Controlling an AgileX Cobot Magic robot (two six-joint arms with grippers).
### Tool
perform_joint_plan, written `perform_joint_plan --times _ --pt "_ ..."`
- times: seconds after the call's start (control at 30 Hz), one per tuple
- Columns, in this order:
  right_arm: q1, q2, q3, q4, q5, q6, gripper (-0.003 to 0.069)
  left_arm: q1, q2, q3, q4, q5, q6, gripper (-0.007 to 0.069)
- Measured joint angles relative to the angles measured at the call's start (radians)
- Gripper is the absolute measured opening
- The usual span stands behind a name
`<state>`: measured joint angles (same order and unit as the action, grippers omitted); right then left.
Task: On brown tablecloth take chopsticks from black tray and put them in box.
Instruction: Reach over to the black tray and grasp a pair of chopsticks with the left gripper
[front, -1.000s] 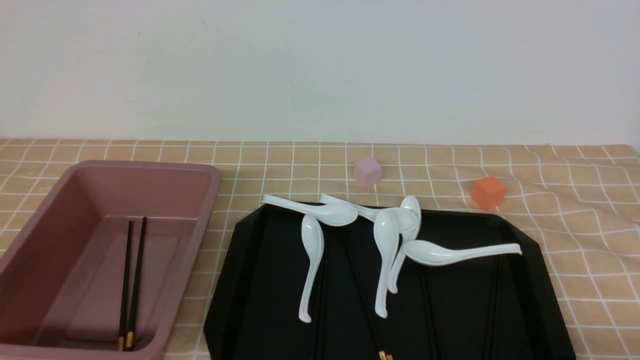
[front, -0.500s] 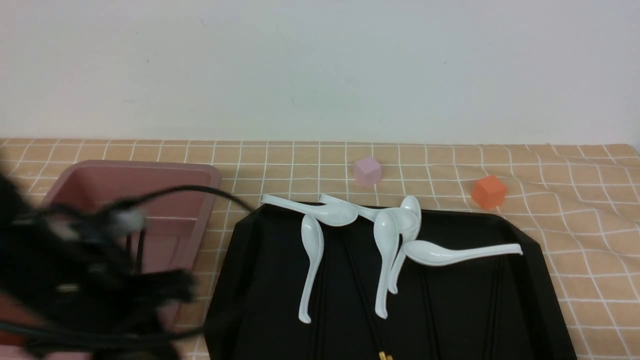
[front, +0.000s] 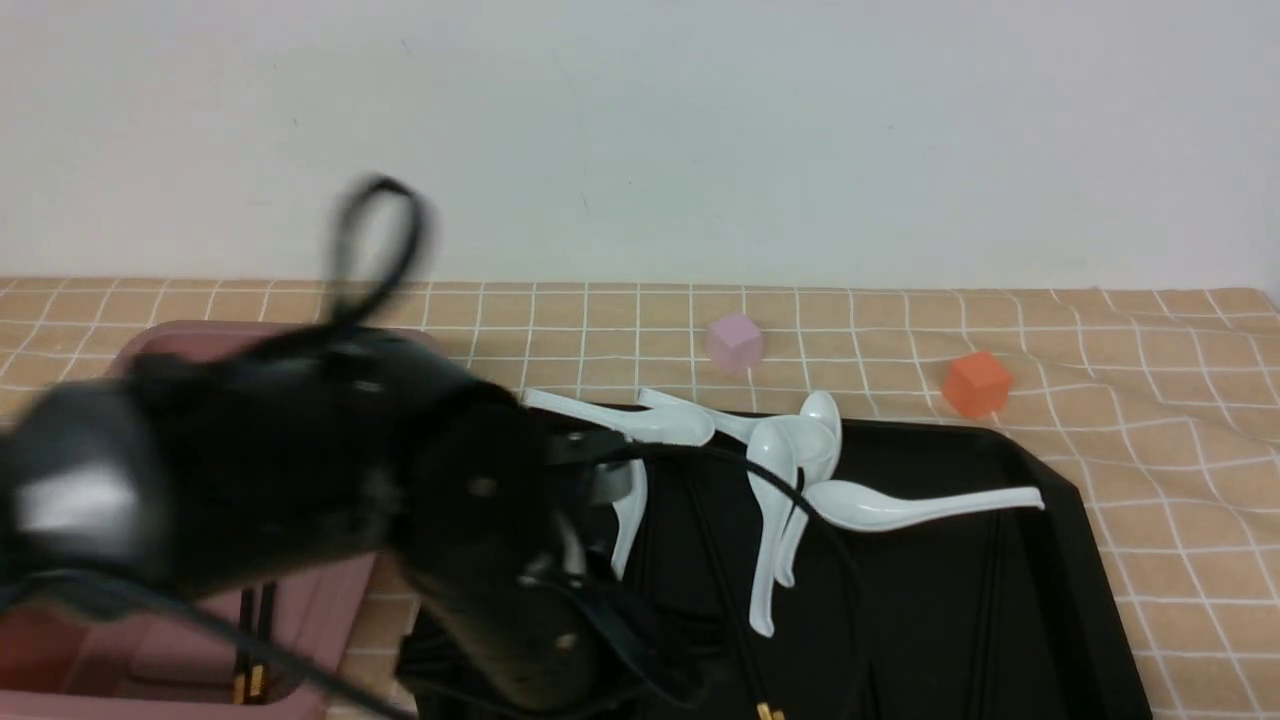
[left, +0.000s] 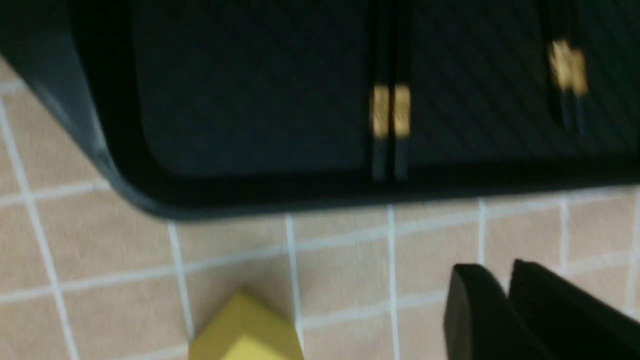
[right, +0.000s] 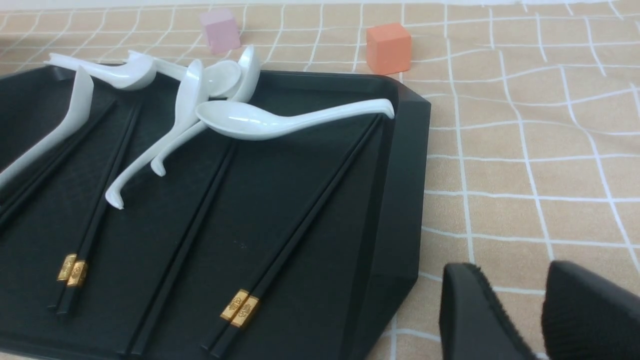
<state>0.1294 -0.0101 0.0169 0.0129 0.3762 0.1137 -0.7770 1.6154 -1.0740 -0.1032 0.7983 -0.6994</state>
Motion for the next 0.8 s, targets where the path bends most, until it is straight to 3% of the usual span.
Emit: perform_joint_plan --times 0.17,0.27,0.8 --pt "0.000 0.000 0.000 0.000 0.000 0.000 0.0240 -0.005 0.117 -0.094 0.063 0.025 -0.055 0.0314" --pt "0.000 0.000 0.000 0.000 0.000 0.000 0.0240 -0.005 0.174 -0.150 0.076 0.037 -0.043 0.0340" --pt "0.000 0.000 0.000 0.000 0.000 0.000 0.0240 -0.005 0.352 -0.211 0.145 0.049 -0.018 0.0297"
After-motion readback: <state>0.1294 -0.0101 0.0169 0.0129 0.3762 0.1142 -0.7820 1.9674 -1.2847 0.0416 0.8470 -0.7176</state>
